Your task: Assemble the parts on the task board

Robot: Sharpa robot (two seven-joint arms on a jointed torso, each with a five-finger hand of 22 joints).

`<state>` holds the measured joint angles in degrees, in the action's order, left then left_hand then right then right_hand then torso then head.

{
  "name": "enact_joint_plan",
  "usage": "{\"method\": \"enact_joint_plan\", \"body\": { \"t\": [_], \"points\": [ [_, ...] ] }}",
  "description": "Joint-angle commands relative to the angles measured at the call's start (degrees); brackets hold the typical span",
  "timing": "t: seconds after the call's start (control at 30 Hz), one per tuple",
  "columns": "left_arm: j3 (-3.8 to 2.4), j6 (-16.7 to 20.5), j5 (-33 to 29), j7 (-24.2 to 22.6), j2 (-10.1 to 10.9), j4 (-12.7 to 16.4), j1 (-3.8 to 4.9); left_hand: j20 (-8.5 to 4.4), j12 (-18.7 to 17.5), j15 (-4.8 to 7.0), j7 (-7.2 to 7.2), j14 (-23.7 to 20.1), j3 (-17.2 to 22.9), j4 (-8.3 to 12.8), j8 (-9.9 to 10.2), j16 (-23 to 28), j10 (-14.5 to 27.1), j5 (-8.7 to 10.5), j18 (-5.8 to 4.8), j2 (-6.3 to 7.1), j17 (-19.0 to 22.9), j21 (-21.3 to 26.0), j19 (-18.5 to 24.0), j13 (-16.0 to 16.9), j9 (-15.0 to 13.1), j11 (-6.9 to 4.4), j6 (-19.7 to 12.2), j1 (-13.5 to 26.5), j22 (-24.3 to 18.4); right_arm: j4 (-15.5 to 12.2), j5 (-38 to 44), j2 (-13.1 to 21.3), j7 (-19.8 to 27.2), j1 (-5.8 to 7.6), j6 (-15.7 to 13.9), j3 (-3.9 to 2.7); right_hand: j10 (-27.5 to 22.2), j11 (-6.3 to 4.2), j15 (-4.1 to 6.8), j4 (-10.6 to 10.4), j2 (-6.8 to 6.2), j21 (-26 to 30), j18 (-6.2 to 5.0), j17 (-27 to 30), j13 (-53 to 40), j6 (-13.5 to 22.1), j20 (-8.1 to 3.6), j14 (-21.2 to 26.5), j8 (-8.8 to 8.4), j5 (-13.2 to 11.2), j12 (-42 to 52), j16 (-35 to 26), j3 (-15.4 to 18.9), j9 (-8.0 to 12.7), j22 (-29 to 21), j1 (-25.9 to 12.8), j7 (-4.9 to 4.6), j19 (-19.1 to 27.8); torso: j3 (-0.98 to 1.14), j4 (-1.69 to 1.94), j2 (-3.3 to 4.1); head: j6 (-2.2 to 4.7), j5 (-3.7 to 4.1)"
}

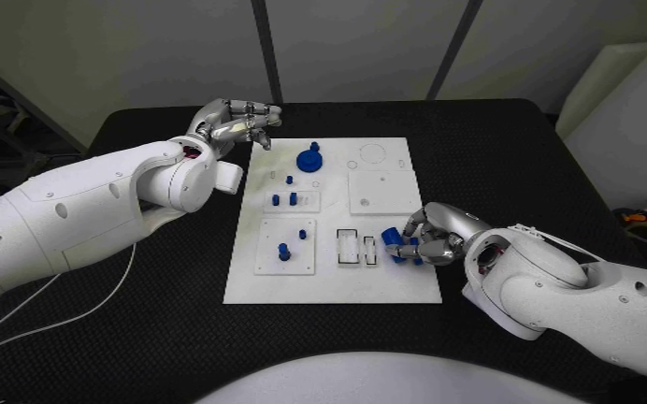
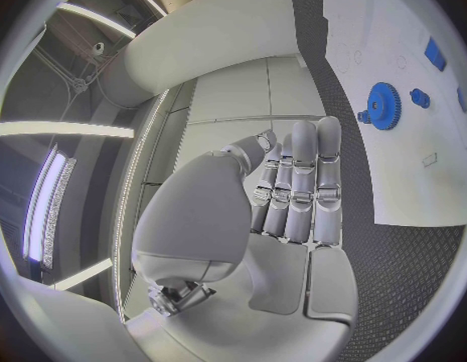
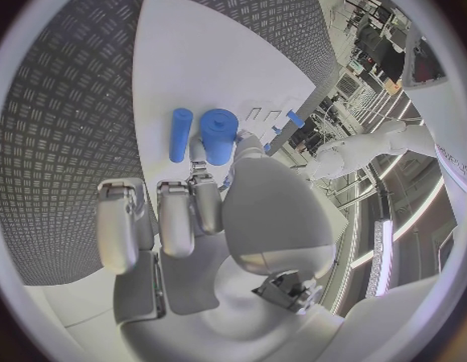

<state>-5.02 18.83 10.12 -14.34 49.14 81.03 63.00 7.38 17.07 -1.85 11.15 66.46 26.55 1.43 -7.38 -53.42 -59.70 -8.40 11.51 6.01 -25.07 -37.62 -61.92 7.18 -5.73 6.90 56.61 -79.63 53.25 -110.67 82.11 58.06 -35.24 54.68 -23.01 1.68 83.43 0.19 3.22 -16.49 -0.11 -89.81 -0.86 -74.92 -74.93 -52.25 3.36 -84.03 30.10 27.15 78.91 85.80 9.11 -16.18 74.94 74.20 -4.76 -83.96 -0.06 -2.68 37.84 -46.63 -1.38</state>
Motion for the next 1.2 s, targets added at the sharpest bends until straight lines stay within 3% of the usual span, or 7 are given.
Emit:
{"method": "enact_joint_plan", "body": {
  "t": [0.03,0.17,0.37,0.53,0.7,0.83,1.2],
  "points": [
    [-0.04,-0.2,0.2,-0.1,0.0,0.1,0.07,0.13,0.3,-0.12,0.05,-0.5,-0.4,0.0,-0.2,0.1,0.3,0.1,-1.04,-0.41,0.1,0.3,0.4,0.0,0.1,-0.03,-0.3,0.0,-0.1,-1.0,-1.2,0.3,-0.9,0.02,-5.7,0.01,0.4,-0.15,0.36,0.0,0.47,-0.2,0.86,-8.8,-5.1,-0.7,-0.37,-4.7,0.36,0.4,0.4,0.4,-0.1,-0.8,15.1,0.3,0.36,-6.0,-0.06,-0.01,-0.02,0.06,0.16],
    [-0.04,-0.2,0.2,-0.1,-0.1,0.0,0.07,0.13,0.3,-0.12,0.05,-0.5,-0.4,0.0,-0.2,0.1,0.3,0.1,-1.04,-0.41,0.1,0.3,0.4,0.0,0.1,-0.03,-0.3,0.0,-0.1,-2.0,-2.7,0.5,-0.6,0.05,-8.6,-0.03,0.6,-0.2,0.41,-0.1,0.62,-0.2,0.86,-8.9,-5.3,-0.8,-0.43,-4.7,0.25,0.8,0.6,0.5,0.1,-0.9,15.1,0.2,0.4,-6.0,-0.09,0.05,-0.05,0.12,0.16],
    [-0.04,-0.2,0.2,-0.1,-0.1,0.0,0.07,0.13,0.3,-0.12,0.05,-0.5,-0.4,0.0,-0.2,0.1,0.3,0.1,-1.04,-0.41,0.1,0.3,0.4,0.0,0.1,-0.03,-0.3,0.0,-0.1,-3.4,-4.5,0.0,0.1,0.16,-10.0,-0.13,0.8,-0.4,0.56,-0.1,0.76,-0.2,0.86,-9.0,-5.5,-1.5,-0.56,-4.8,0.28,1.5,0.8,0.6,0.4,-1.2,15.1,0.1,0.66,-6.0,-0.19,0.18,-0.02,0.25,0.18],
    [-0.04,-0.2,0.2,0.0,-0.2,-0.1,0.07,0.13,0.3,-0.12,0.05,-0.5,-0.4,0.0,-0.2,0.1,0.3,0.1,-1.04,-0.41,0.1,0.3,0.4,0.0,0.1,-0.03,-0.3,0.0,-0.1,-3.0,-5.9,-1.7,0.3,0.2,-7.9,-0.17,0.8,-0.48,0.64,-0.2,0.7,-0.2,0.86,-9.0,-5.4,-1.7,-0.63,-4.8,0.24,1.7,0.6,0.5,0.6,-1.3,15.1,-0.1,0.73,-6.0,-0.07,0.13,0.08,0.24,-0.3],
    [-0.04,-0.3,0.2,0.0,-0.4,0.0,0.08,0.13,0.3,-0.12,0.05,-0.5,-0.4,0.0,-0.2,0.1,0.3,0.1,-1.04,-0.41,0.1,0.3,0.4,0.0,0.1,-0.03,-0.3,0.0,-0.1,-1.4,-6.9,-4.2,0.1,0.22,-3.5,-0.21,0.6,-0.62,0.76,-0.2,0.81,-0.2,0.86,-8.8,-5.0,-2.3,-0.76,-4.7,0.2,1.4,0.1,0.4,1.2,-1.7,15.1,-0.9,0.92,-6.0,-0.27,0.29,-0.03,0.14,-0.45],
    [-0.04,-0.2,0.2,0.1,-0.6,-0.1,0.08,0.13,0.3,-0.12,0.05,-0.5,-0.4,0.0,-0.2,0.1,0.3,0.1,-1.04,-0.41,0.1,0.3,0.4,0.0,0.1,-0.03,-0.3,0.0,-0.1,-0.3,-7.9,-6.2,0.0,0.23,-1.3,-0.23,0.5,-0.76,0.85,-0.2,1.1,-0.2,0.86,-8.7,-4.7,-2.7,-0.84,-4.7,0.24,1.3,-0.3,0.4,1.3,-1.9,15.1,-1.1,1.1,-6.0,-0.13,0.17,0.05,0.18,-0.92],
    [-0.04,-0.2,0.2,0.2,-0.8,-0.2,0.08,0.15,0.4,-0.13,0.06,-0.5,-0.5,0.0,-0.2,0.0,0.4,0.1,-1.04,-0.46,0.1,0.4,0.4,0.0,0.1,-0.02,-0.3,0.0,-0.1,1.7,-8.0,-9.3,-0.3,0.22,-1.8,-0.26,0.7,-1.12,1.15,-0.1,1.42,-0.2,0.86,-8.8,-5.0,-3.6,-1.09,-4.7,0.34,2.2,-0.2,0.4,1.6,-2.6,15.1,-1.1,1.53,-6.0,-0.06,0.08,0.0,0.17,-1.42]
  ]
}}
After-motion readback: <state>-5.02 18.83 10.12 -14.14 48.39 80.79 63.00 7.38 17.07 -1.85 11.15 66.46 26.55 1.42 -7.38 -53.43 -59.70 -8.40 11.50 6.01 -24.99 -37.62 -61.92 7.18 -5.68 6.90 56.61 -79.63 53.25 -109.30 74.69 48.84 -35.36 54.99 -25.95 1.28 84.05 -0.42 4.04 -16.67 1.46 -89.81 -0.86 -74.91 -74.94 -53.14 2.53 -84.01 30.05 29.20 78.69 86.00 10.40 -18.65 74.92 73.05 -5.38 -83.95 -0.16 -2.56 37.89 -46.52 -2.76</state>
